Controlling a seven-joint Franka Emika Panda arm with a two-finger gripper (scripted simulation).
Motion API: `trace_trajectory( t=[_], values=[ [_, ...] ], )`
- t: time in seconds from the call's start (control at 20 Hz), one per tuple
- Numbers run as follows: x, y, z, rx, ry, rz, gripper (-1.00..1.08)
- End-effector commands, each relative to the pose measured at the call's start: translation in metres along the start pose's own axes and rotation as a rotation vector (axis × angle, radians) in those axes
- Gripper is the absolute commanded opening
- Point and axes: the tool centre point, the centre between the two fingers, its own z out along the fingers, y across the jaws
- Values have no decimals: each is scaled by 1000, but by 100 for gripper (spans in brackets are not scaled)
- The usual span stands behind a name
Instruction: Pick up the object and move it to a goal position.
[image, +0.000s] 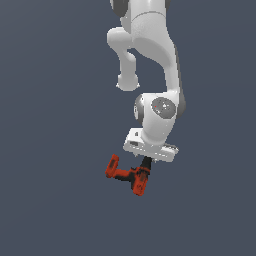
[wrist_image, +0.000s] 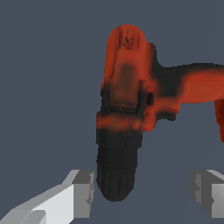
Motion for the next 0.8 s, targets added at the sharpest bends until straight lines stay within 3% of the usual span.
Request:
trace_trajectory(
  t=[0.0, 0.75],
  values=[
    [2, -6, 8, -8, 6, 22, 68],
    [3, -14, 29, -19, 14, 50, 68]
  ],
)
